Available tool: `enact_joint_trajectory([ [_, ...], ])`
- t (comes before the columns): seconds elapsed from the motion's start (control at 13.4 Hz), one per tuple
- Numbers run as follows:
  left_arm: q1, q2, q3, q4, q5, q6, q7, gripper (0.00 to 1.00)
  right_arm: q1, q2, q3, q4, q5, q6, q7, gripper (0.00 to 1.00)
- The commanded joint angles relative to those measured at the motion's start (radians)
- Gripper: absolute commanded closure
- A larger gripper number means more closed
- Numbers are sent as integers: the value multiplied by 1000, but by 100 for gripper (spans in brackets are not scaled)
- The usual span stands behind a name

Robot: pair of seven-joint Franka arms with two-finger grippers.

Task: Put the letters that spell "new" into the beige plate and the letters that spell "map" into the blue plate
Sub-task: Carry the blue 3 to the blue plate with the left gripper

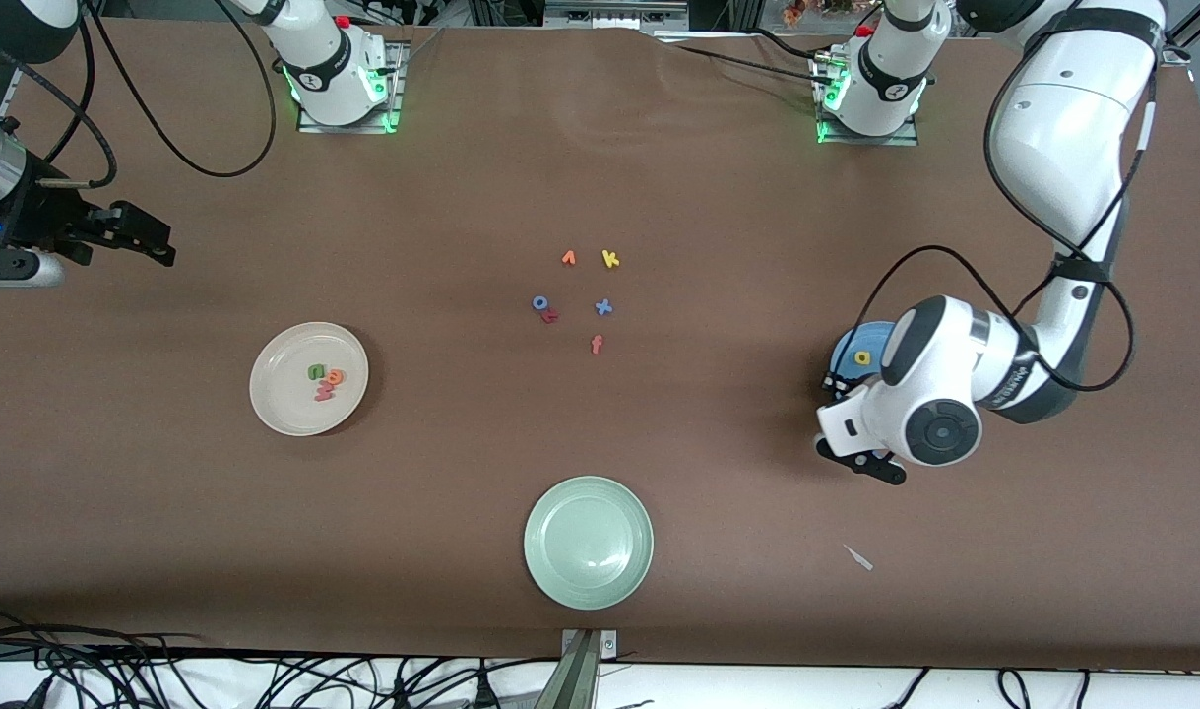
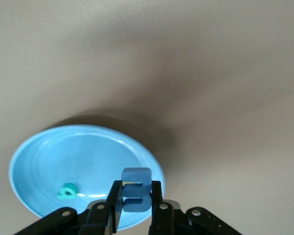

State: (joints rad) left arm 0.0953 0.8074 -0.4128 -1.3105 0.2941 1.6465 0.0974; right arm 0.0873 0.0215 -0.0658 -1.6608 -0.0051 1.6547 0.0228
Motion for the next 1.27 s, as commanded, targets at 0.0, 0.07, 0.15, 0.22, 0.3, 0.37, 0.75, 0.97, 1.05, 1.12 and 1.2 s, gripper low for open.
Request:
enact_joint_trajectory([
  [0.0,56,-17,-6,-35,22,25,184,100,-8,5,1,18,10,2,-1,0],
  [0.07,79,-17,-6,-55,22,50,226,100,-8,5,3,18,10,2,-1,0],
  [0.15,92,-17,-6,-75,22,71,254,100,-8,6,1,18,10,2,-1,0],
  [0.22,101,-17,-6,-88,22,90,269,100,-8,6,3,16,10,2,-1,0],
  [0.3,103,-17,-6,-104,22,101,271,100,-8,12,1,18,10,2,-1,0],
  [0.37,103,-17,-6,-124,22,122,271,100,-8,12,1,18,11,2,-1,0],
  [0.75,126,-20,-6,-217,20,230,259,89,-8,17,3,16,11,4,-1,0],
  [0.97,126,-20,-6,-219,20,230,255,28,-8,17,3,16,11,4,0,0],
  [1.05,126,-25,-6,-222,20,225,255,0,-8,17,3,18,11,2,-1,0],
  [1.12,127,-27,-6,-225,19,223,255,0,-8,17,3,18,11,2,0,0],
  [1.2,126,-34,-7,-225,19,222,255,0,-8,17,3,16,11,2,-1,0],
])
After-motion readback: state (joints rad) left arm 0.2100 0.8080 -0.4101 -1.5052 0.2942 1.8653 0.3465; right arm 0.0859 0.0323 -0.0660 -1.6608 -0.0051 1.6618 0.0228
